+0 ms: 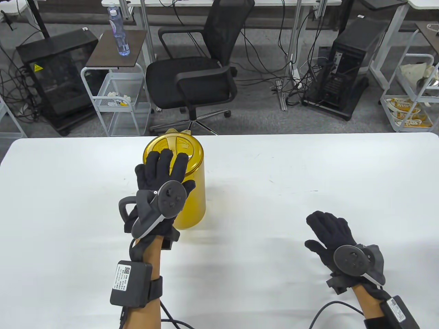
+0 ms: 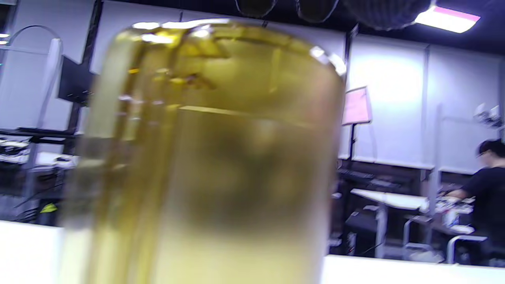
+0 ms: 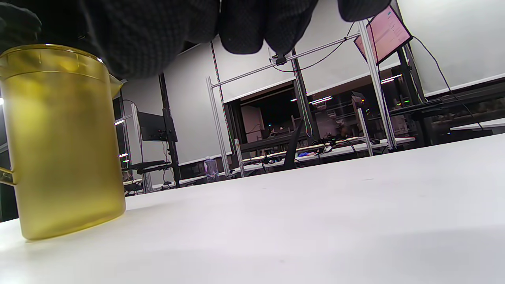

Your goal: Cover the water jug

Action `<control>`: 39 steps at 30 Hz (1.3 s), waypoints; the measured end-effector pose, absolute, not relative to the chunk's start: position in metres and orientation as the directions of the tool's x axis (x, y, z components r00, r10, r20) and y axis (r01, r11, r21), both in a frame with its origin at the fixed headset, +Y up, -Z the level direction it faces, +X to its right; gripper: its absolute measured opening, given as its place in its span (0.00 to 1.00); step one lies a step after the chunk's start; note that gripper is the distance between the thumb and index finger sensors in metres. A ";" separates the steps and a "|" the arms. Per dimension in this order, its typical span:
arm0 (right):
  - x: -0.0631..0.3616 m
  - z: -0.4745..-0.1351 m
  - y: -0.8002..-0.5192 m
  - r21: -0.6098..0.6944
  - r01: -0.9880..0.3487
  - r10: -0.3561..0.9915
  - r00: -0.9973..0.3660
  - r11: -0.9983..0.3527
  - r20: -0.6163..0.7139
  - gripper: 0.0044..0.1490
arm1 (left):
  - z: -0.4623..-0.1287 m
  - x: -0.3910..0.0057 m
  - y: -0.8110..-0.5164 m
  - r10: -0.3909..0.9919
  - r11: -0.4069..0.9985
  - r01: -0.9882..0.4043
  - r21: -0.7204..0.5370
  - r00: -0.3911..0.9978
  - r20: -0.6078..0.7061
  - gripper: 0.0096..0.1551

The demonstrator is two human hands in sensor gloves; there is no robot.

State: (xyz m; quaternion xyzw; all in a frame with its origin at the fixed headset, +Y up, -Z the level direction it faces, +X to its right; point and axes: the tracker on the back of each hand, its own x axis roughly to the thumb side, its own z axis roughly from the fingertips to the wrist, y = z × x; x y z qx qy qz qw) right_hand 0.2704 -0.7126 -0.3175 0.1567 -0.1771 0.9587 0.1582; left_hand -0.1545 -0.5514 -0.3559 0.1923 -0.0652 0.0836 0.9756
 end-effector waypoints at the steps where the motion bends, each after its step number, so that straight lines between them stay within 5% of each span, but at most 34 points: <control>1: 0.270 -0.318 -0.713 -0.289 -0.357 0.247 -0.901 -0.888 0.356 0.46 | -0.353 -0.152 -0.551 0.133 0.906 -0.192 0.378 0.975 0.177 0.41; 16: 0.269 -0.318 -0.713 -0.283 -0.349 0.241 -0.904 -0.894 0.353 0.46 | -0.311 -0.106 -0.579 -0.008 0.850 -0.223 0.477 0.900 0.435 0.39; 39: 0.269 -0.318 -0.714 -0.281 -0.350 0.241 -0.902 -0.893 0.358 0.46 | -0.305 -0.080 -0.693 0.301 0.837 -0.501 0.221 0.757 0.580 0.37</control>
